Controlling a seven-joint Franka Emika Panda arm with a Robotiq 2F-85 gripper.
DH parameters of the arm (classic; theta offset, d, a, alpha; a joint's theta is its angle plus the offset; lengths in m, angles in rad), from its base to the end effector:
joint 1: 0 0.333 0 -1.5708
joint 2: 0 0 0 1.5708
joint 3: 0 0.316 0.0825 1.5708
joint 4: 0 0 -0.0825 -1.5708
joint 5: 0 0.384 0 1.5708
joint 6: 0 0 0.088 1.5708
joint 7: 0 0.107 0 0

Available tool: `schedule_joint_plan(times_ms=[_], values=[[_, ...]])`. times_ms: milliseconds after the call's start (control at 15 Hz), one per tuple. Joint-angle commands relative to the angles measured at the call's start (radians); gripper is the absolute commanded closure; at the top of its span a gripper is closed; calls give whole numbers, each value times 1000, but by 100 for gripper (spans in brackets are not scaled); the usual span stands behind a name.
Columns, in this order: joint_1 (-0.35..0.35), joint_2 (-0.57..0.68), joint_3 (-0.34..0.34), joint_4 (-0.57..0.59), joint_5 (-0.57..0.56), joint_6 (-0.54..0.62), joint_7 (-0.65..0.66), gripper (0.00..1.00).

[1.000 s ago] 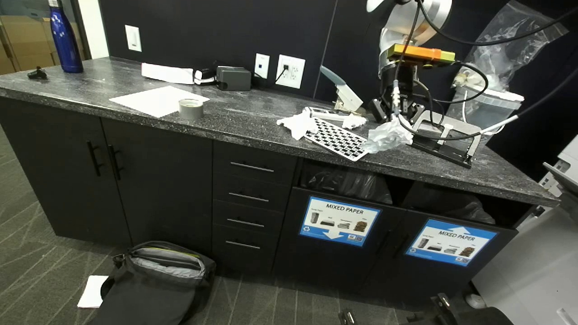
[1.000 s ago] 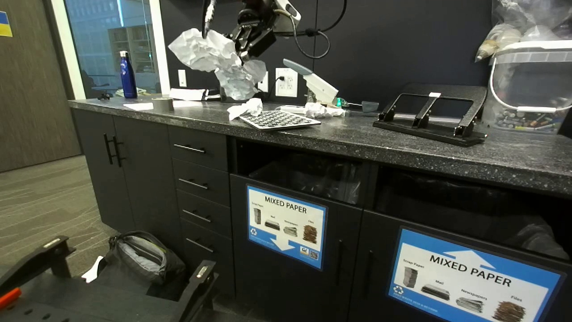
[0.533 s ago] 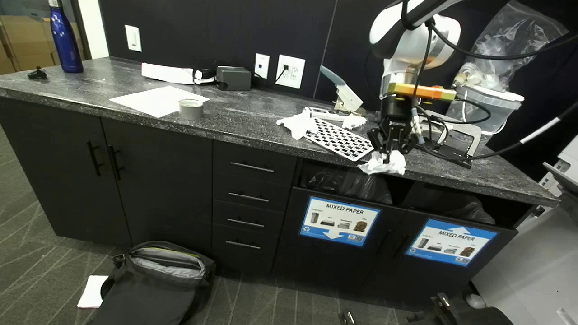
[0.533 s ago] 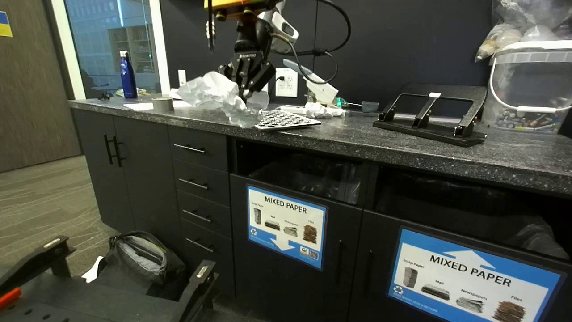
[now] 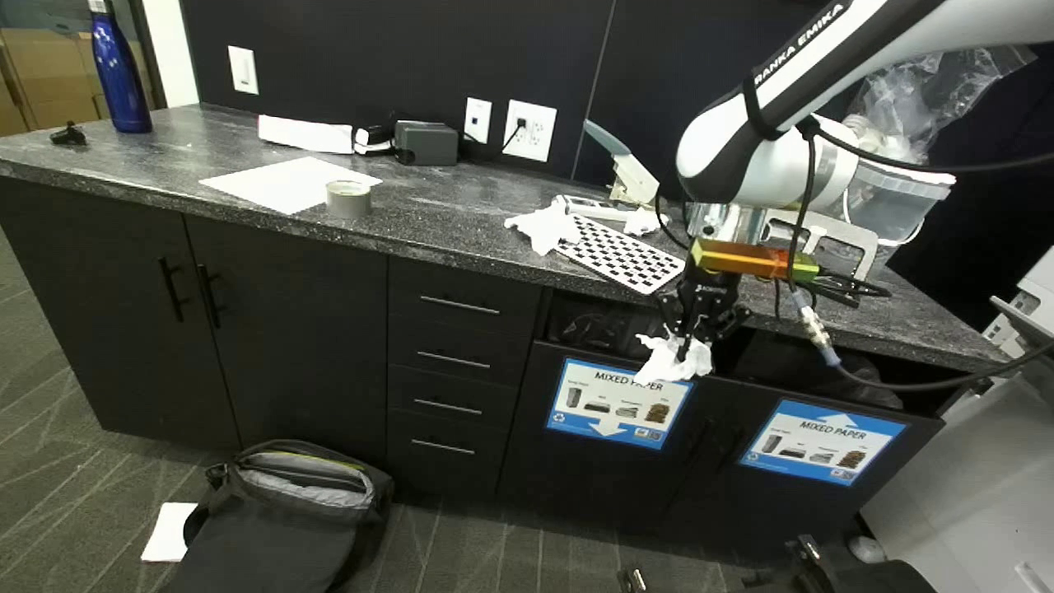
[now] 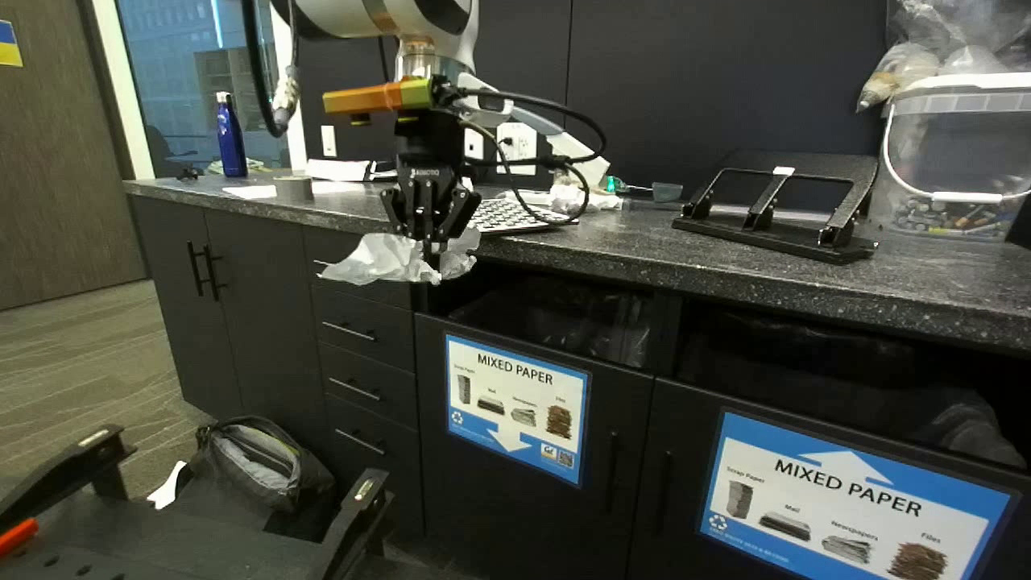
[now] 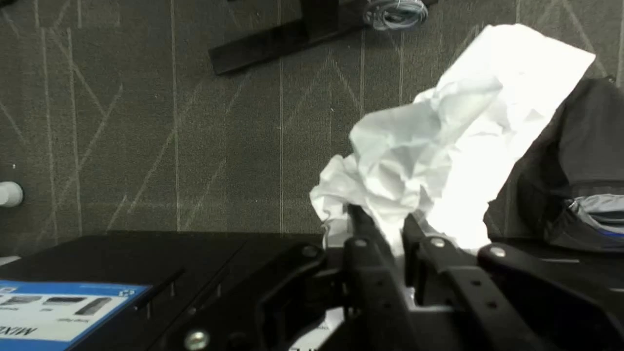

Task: Put all the white pieces of paper in the left bin

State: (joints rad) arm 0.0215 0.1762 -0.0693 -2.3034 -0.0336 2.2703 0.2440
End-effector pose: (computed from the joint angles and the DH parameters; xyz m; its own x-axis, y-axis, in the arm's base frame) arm 0.5010 -0.0252 0.2548 0.9440 -0.2672 -0.1938 -0.2558 -0.9632 0.0820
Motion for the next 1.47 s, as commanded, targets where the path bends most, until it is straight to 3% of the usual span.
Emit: schedule_joint_plan(times_ms=[0, 200, 400, 467, 667, 800, 933, 1200, 1400], values=[[19, -40, 3, -160, -80, 275, 99, 83], [42, 37, -31, -202, -187, 521, 225, 82], [125, 168, -147, -178, -338, 763, 375, 83], [109, 226, -158, -152, -434, 844, 467, 83], [254, 430, -364, -52, -498, 1089, 600, 82], [325, 551, -453, -13, -389, 1248, 585, 83], [357, 679, -483, 24, -255, 1400, 580, 83], [396, 908, -470, 101, 30, 1653, 578, 83], [417, 1001, -451, 164, 201, 1757, 568, 82]])
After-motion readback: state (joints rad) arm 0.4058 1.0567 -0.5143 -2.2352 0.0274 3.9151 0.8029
